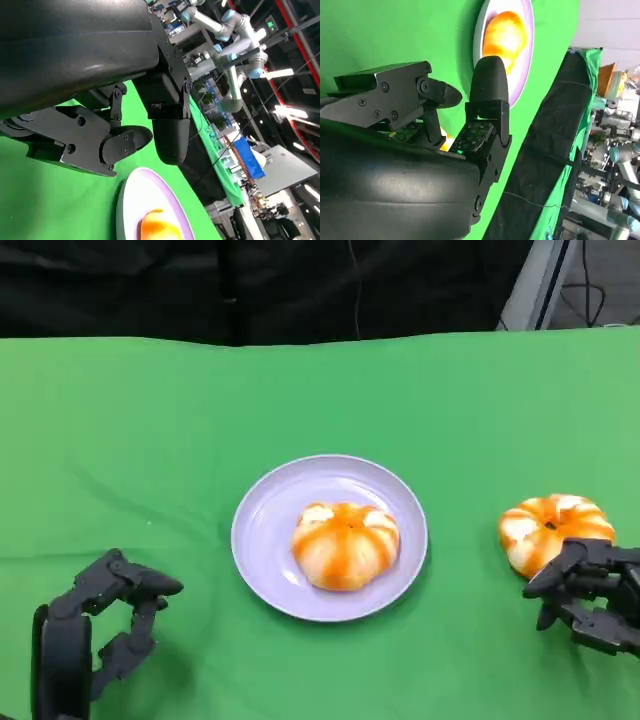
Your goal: Grasp the bread from the table and place it into the plate.
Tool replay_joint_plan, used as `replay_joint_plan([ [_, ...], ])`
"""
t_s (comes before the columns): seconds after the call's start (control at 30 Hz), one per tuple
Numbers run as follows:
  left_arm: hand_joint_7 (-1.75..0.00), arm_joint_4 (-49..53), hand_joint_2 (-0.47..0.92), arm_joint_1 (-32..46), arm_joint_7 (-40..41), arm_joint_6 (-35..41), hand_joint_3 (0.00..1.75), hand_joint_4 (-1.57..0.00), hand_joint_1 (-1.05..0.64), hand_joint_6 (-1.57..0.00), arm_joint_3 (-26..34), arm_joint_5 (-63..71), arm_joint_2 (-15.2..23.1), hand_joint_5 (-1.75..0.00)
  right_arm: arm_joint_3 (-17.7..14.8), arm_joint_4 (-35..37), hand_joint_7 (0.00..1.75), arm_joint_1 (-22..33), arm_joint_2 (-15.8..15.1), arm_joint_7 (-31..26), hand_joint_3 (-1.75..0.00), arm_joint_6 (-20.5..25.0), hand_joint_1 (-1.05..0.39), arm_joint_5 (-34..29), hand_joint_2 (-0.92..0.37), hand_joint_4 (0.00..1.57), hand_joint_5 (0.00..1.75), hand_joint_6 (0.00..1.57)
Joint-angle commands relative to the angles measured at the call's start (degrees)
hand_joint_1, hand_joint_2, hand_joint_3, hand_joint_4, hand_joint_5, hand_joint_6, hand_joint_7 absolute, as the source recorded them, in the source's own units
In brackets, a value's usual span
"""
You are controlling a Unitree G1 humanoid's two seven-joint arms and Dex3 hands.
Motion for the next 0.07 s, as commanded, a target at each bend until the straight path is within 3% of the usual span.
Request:
replay_joint_plan([
  [0.03, -1.24, -0.1, 0.76, 0.3, -0.6, -0.3, 0.74, -0.74, -0.08, -0.8, 0.4, -0.7, 0.3, -1.44, -0.6, 0.1, 0.9, -0.5, -1.3, 0.0, -0.56, 0.3, 0.06, 0.7, -0.86, 0.87, 1.39, 0.96],
  [0.07, -1.24, -0.2, 0.76, 0.3, -0.6, -0.1, 0.74, -0.74, -0.08, -0.8, 0.4, -0.6, 0.3, -1.44, -0.6, 0.2, 0.9, -0.6, -1.3, 0.0, -0.56, 0.3, 0.06, 0.8, -0.86, 0.87, 1.39, 0.96],
])
